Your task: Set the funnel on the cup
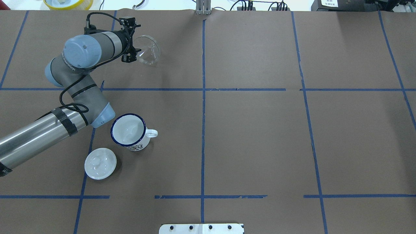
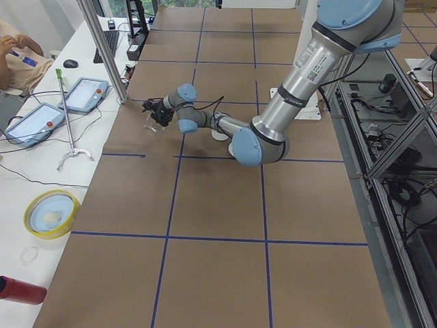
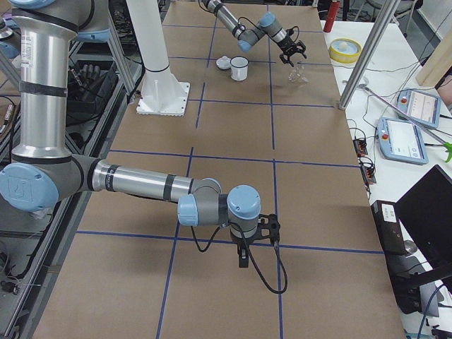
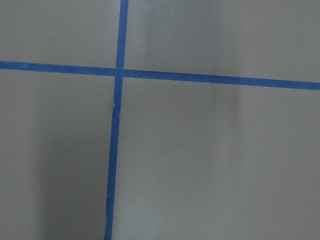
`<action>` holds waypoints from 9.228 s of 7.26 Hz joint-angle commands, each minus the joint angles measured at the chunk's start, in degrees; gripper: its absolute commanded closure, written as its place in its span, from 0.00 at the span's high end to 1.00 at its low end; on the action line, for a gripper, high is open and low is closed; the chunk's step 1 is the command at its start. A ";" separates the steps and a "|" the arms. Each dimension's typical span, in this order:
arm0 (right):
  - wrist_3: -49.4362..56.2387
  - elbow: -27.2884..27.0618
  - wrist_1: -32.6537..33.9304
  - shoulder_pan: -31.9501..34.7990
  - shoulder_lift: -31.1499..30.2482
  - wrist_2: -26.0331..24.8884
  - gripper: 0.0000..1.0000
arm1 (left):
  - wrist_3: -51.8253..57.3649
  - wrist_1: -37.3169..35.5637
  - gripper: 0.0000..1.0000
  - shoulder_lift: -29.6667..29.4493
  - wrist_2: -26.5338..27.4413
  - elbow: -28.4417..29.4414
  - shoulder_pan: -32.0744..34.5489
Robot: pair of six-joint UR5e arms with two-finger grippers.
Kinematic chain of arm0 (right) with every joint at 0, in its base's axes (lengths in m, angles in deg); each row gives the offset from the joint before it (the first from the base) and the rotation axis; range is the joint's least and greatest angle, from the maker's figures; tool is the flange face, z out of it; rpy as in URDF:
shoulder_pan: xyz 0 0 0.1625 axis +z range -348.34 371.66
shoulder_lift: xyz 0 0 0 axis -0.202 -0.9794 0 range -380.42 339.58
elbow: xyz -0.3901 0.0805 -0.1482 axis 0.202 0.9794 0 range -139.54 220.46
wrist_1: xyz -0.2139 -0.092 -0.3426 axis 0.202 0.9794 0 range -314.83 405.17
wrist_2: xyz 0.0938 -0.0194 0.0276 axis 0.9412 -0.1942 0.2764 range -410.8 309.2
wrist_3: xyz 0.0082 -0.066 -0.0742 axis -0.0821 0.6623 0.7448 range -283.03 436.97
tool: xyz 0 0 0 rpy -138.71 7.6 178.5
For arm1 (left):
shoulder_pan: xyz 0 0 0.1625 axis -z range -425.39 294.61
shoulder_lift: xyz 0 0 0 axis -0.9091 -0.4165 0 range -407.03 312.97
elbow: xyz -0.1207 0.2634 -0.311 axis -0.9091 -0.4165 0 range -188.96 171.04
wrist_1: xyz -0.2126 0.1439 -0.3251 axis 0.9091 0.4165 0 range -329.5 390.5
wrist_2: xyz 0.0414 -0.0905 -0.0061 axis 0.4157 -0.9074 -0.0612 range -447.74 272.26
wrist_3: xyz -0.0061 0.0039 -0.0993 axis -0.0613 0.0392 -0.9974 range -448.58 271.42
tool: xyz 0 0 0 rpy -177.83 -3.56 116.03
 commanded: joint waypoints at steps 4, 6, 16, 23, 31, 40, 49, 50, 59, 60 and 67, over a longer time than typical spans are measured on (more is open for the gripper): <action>0.00 0.00 0.00 0.00 0.00 0.00 1.00 | -0.61 1.20 0.59 -2.98 0.96 4.60 -0.09; 0.00 0.00 0.00 0.00 0.00 -0.09 1.00 | -0.61 1.29 0.14 -3.07 0.96 4.60 -0.09; 0.00 0.00 0.00 0.00 0.00 -0.09 1.00 | 18.27 -59.60 0.00 -1.14 -20.82 -41.13 1.67; 0.00 0.09 0.00 0.00 0.00 0.00 1.00 | 24.79 -83.44 0.00 -0.36 -29.37 -45.41 -4.57; 0.00 0.09 0.00 0.00 0.00 -0.09 1.00 | 29.98 -77.03 0.00 4.66 -28.93 -44.09 -7.20; 0.00 0.00 0.00 0.00 0.00 0.00 1.00 | 35.16 -74.74 0.00 4.84 -28.93 -42.07 -8.18; 0.00 0.09 0.00 0.00 0.00 -0.09 1.00 | 37.79 -72.71 0.91 4.84 -29.10 -40.22 -8.18; 0.00 0.09 0.00 0.00 0.00 -0.09 1.00 | 37.80 -72.80 1.00 4.84 -29.02 -40.48 -8.18; 0.00 0.09 0.00 0.00 0.00 0.00 1.00 | 99.35 -73.07 1.00 21.59 -39.98 -48.40 18.86; 0.00 0.09 0.00 0.00 0.00 -0.09 1.00 | 105.50 -70.72 1.00 25.45 -42.00 -48.05 21.94; 0.00 0.09 0.00 0.00 0.00 -0.09 1.00 | 141.42 -61.02 1.00 40.78 -46.58 -39.79 45.79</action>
